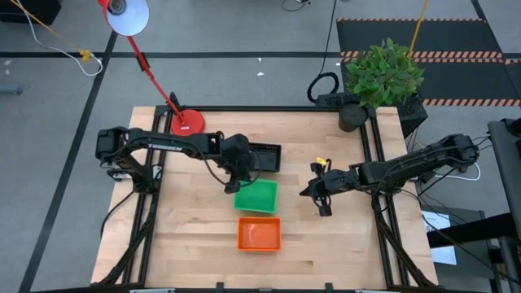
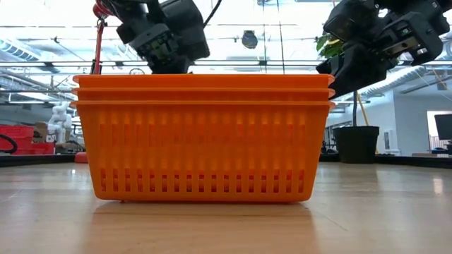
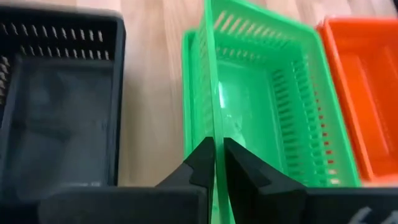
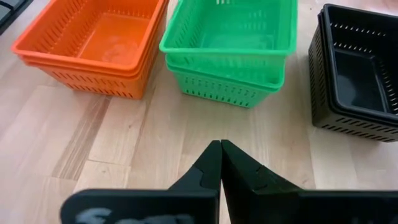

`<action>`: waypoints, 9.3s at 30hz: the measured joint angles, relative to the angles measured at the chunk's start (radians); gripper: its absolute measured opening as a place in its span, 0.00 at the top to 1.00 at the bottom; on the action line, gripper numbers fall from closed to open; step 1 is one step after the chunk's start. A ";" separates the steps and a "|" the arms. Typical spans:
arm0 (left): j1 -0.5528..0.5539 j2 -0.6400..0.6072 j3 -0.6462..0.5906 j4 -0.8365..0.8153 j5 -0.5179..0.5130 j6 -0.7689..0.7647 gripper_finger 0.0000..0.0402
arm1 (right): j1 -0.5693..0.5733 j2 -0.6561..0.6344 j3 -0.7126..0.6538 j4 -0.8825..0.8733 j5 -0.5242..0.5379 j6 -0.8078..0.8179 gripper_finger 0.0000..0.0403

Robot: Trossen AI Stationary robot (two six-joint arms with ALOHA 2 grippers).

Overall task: Stack baskets by color
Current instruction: Stack the bottom green bin top of the top green bin, then return to Home Position

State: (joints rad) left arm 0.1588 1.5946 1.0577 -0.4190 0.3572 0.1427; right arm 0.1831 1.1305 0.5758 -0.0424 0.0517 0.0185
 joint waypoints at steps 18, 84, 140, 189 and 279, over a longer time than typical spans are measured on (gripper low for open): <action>-0.050 -0.112 0.001 0.012 -0.116 -0.047 0.69 | 0.016 0.000 0.000 -0.002 -0.001 0.004 1.00; -0.534 -0.415 -0.341 0.316 -0.755 -0.262 0.98 | 0.101 -0.097 0.001 0.064 0.051 0.049 1.00; -0.493 -1.242 -1.023 0.724 -0.643 -0.013 0.98 | 0.097 -0.806 -0.535 0.321 0.101 -0.169 1.00; -0.467 -1.414 -1.023 0.602 -0.630 0.017 0.98 | -0.136 -1.127 -0.561 0.084 -0.005 -0.226 1.00; -0.218 -1.582 -1.047 0.438 -0.314 0.060 0.91 | -0.135 -1.127 -0.561 0.083 -0.002 -0.135 1.00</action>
State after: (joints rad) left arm -0.0589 0.0124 0.0105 0.0185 0.0437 0.2026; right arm 0.0479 0.0032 0.0150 0.0402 0.0502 -0.1162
